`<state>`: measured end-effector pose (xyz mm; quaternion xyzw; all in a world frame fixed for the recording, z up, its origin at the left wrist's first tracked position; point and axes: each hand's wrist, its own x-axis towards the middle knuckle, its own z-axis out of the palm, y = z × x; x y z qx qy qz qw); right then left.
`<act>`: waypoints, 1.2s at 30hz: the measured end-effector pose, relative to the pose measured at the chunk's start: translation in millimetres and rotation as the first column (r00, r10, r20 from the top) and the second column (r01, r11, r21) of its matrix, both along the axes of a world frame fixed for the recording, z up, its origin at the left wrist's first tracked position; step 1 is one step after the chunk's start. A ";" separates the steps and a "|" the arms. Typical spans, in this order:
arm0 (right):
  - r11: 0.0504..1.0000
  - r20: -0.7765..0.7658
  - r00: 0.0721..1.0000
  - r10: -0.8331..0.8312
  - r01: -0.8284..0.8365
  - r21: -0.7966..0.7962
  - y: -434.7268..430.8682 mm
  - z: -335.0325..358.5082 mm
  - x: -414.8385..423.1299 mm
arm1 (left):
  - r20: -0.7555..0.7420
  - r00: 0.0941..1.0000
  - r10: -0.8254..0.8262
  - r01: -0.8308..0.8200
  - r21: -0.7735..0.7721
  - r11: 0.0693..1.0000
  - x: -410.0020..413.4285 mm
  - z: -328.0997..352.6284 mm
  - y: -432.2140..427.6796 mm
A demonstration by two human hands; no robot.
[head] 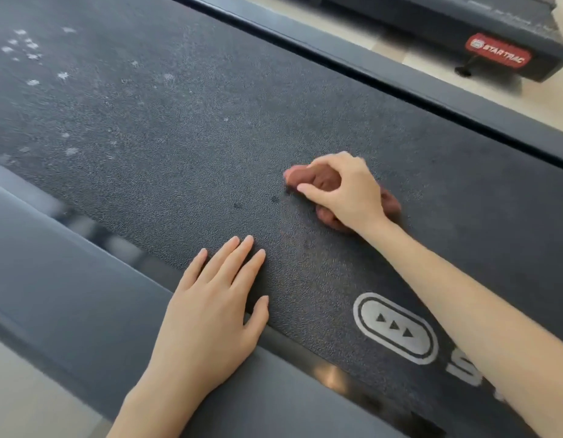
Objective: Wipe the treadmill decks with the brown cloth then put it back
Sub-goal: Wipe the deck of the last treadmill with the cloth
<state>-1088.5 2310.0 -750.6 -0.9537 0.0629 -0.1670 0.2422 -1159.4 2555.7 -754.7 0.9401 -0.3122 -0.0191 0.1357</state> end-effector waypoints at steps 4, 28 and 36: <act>0.989 -0.029 0.989 -0.148 0.147 -0.036 -15.9 -2.3 79.2 | 0.008 1.000 0.000 0.000 -0.005 1.000 -1.9 1.4 -0.4; 0.995 0.007 0.995 0.096 -0.096 -0.036 56.0 -2.4 80.5 | 0.010 0.960 0.281 -0.281 -0.004 0.960 37.2 1.4 38.1; 0.994 -0.015 0.998 0.067 -0.068 -0.089 59.5 -3.4 114.8 | 0.011 0.934 0.357 -0.356 -0.066 0.932 37.1 3.3 36.3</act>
